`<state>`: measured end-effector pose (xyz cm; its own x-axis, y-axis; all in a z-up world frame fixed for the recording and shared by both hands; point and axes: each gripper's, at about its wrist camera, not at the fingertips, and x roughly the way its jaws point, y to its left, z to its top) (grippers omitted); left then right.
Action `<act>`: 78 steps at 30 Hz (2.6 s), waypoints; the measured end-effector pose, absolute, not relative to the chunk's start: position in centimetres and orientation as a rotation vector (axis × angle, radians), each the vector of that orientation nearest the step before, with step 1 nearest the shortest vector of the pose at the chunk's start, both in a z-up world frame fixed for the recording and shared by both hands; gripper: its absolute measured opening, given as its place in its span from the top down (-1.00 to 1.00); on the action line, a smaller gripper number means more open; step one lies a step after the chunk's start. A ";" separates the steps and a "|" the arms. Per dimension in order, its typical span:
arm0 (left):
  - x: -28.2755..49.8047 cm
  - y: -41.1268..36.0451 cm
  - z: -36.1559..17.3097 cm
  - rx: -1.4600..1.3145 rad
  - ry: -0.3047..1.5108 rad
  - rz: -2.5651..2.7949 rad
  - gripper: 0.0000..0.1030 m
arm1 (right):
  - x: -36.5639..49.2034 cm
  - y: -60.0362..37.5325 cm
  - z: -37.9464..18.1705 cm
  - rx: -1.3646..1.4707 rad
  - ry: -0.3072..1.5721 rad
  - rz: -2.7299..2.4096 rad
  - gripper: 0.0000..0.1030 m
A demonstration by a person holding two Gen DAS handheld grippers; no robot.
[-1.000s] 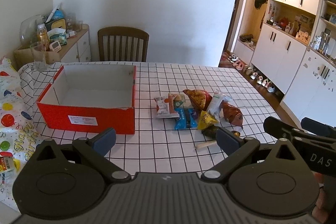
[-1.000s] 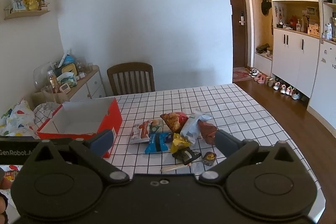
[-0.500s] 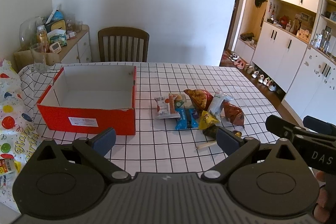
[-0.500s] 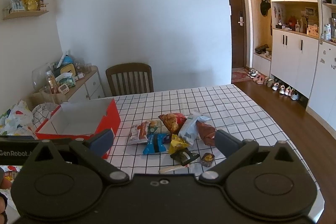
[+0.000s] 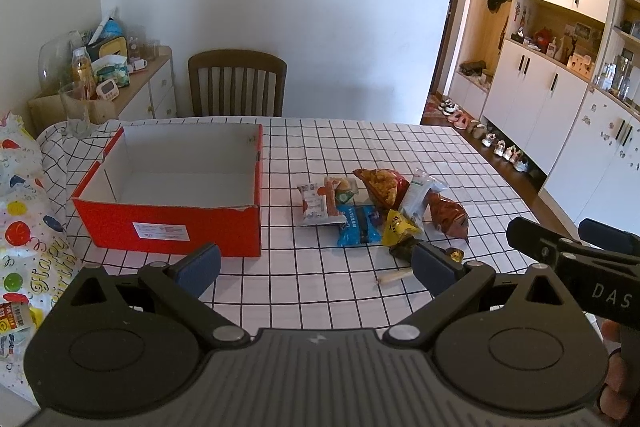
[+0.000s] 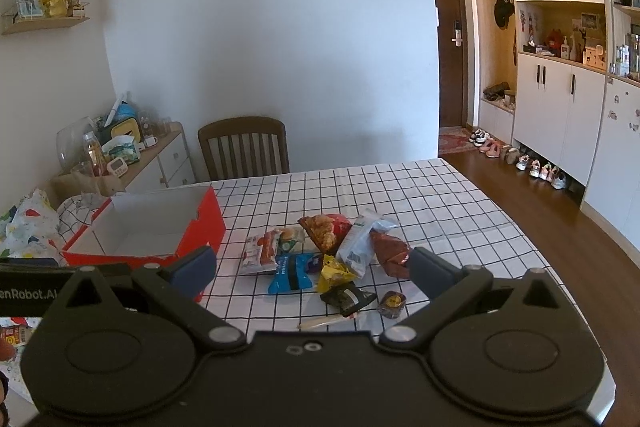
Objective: Organize snacks
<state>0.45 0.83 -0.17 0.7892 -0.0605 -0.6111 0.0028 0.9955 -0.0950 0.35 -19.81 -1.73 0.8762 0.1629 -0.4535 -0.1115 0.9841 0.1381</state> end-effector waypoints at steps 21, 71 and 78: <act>2.2 0.4 -1.0 -0.103 0.690 -0.068 -0.99 | 0.7 -20.0 -1.8 0.104 0.481 0.138 -0.99; 27.3 -13.5 -19.1 -0.412 1.314 0.049 0.23 | 19.0 -26.1 -19.7 -0.257 0.814 0.435 0.18; 26.5 -13.6 -19.0 -0.403 1.297 0.047 0.35 | 18.6 -25.6 -19.9 -0.280 0.797 0.448 0.33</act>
